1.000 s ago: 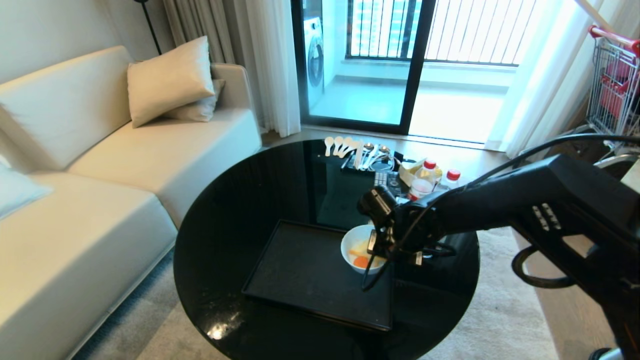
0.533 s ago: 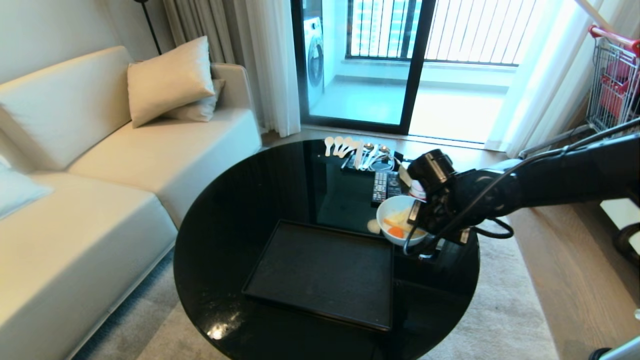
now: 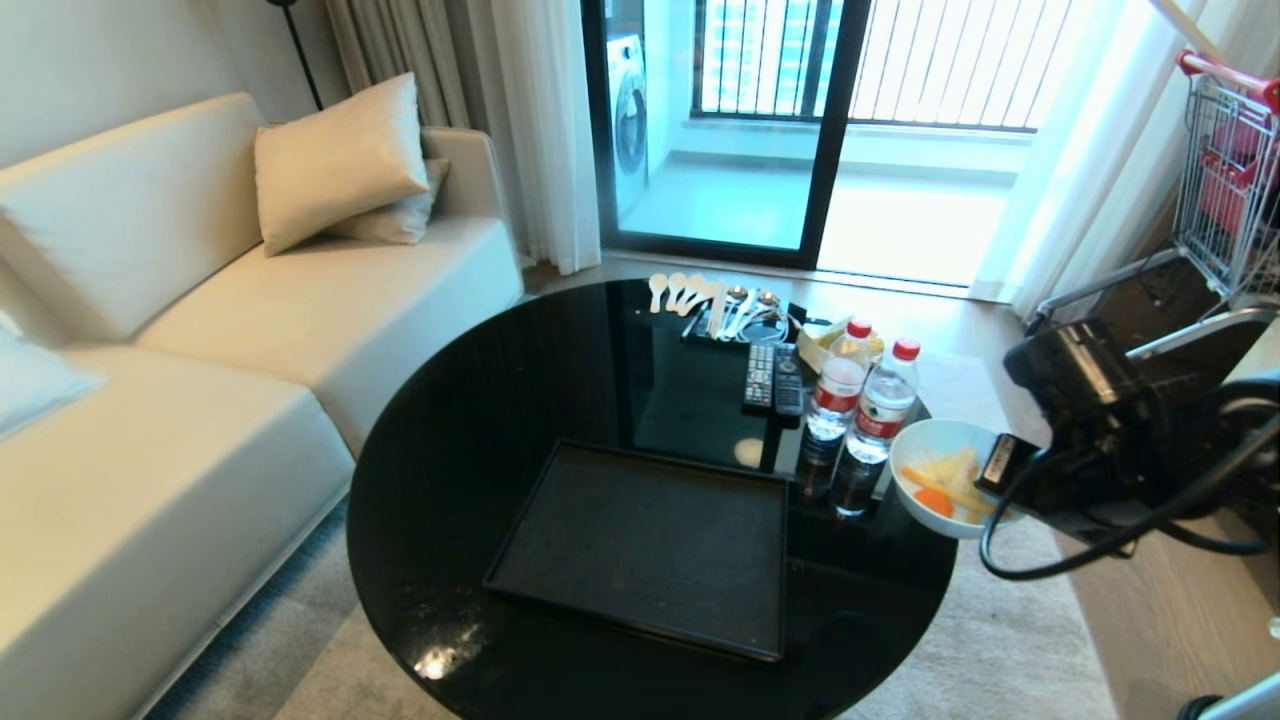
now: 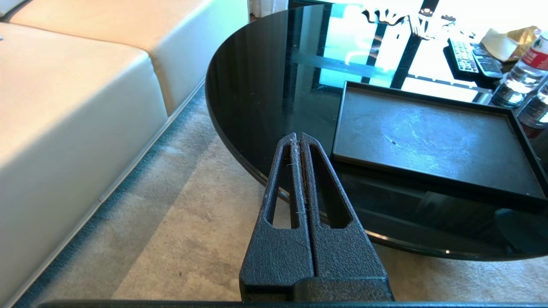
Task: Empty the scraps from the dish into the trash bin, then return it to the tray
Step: Move the bowl over the trash can
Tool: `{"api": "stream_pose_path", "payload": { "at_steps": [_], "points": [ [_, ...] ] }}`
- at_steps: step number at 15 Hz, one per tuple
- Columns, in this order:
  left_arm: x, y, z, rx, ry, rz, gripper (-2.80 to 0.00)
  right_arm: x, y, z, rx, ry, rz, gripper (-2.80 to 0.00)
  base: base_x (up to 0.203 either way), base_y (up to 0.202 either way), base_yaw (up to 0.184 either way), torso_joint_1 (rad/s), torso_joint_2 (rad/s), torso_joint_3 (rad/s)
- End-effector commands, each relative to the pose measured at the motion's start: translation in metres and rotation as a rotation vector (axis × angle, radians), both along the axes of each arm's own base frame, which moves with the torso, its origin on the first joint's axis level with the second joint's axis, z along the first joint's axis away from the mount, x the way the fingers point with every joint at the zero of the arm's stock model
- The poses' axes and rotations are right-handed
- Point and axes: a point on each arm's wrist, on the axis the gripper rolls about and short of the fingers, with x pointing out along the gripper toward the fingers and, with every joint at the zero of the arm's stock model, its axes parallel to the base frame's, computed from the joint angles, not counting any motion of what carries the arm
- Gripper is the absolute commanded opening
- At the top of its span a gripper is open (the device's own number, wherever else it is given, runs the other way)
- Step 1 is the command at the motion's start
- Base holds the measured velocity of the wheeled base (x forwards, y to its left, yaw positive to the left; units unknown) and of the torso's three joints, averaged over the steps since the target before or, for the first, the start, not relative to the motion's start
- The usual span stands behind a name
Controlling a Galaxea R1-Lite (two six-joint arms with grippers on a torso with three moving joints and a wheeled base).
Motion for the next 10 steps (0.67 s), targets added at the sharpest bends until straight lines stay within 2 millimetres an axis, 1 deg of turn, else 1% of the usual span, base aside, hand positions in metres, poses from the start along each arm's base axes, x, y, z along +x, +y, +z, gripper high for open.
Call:
{"api": "stream_pose_path", "payload": {
  "at_steps": [1, 4, 7, 10],
  "points": [
    [0.000, 0.000, 0.000, -0.001, 0.000, 0.000, -2.80, -0.042, -0.016, 0.007, 0.010, -0.034, -0.020, -2.80, 0.000, 0.000, 0.000, 0.000, 0.00, 0.000],
    [0.000, 0.000, 0.000, -0.001, 0.000, 0.000, -2.80, -0.085, -0.028, -0.010, 0.004, -0.016, -0.027, -2.80, 0.000, 0.000, 0.000, 0.000, 0.00, 0.000],
    [0.000, 0.000, 0.000, -0.001, 0.000, 0.000, -2.80, -0.119, -0.037, -0.019, 0.008, -0.028, -0.028, -2.80, 0.000, 0.000, 0.000, 0.000, 0.00, 0.000],
    [0.000, 0.000, 0.000, -0.001, 0.000, 0.000, -2.80, -0.137, -0.042, -0.032, 0.007, 0.005, -0.030, -2.80, 0.000, 0.000, 0.000, 0.000, 0.00, 0.000]
  ]
}}
